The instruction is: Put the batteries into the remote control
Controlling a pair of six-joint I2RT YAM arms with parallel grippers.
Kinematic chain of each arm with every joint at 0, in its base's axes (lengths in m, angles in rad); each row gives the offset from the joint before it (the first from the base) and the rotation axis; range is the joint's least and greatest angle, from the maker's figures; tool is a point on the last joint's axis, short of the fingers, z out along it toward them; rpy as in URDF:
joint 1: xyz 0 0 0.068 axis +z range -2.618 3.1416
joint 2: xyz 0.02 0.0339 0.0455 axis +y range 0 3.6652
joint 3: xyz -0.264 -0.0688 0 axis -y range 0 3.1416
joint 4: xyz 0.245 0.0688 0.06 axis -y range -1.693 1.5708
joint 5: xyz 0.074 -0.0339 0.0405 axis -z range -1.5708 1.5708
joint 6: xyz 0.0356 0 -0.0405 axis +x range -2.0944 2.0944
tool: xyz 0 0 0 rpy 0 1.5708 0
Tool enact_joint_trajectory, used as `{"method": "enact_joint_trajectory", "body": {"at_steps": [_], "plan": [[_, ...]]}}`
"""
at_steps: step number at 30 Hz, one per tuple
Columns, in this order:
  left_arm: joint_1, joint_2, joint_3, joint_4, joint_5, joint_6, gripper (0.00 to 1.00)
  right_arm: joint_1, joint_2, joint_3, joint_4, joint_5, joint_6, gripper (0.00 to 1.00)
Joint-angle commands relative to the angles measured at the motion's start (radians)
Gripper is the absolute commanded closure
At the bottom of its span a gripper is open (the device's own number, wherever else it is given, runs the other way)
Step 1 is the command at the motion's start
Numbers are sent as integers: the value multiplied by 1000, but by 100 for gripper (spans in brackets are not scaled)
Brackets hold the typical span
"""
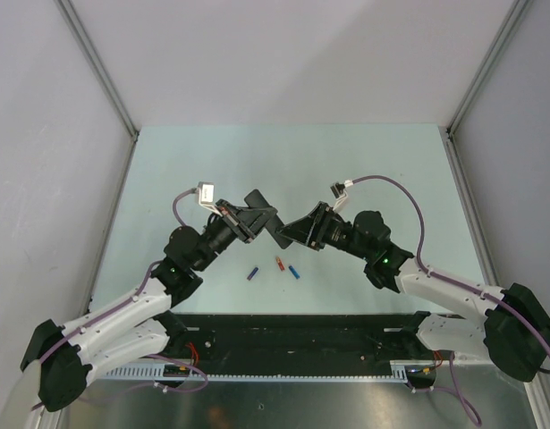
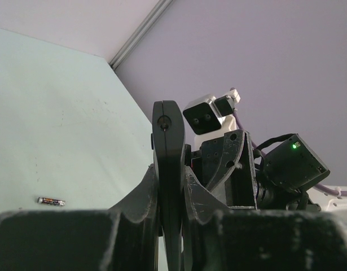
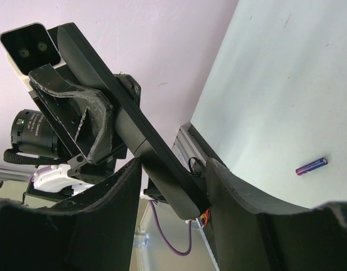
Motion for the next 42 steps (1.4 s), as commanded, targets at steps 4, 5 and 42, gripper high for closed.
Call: {"method": "enact_joint_trajectory", "body": {"at_steps": [4, 5, 42], "plan": [[-6, -32, 11, 54, -4, -16, 100, 8, -15, 34, -25, 10, -26, 48], [-6, -31, 12, 54, -4, -16, 100, 10, -15, 36, -24, 10, -28, 48], [-7, -74, 11, 69, -16, -16, 100, 28, -44, 14, -39, 30, -34, 43]]}}
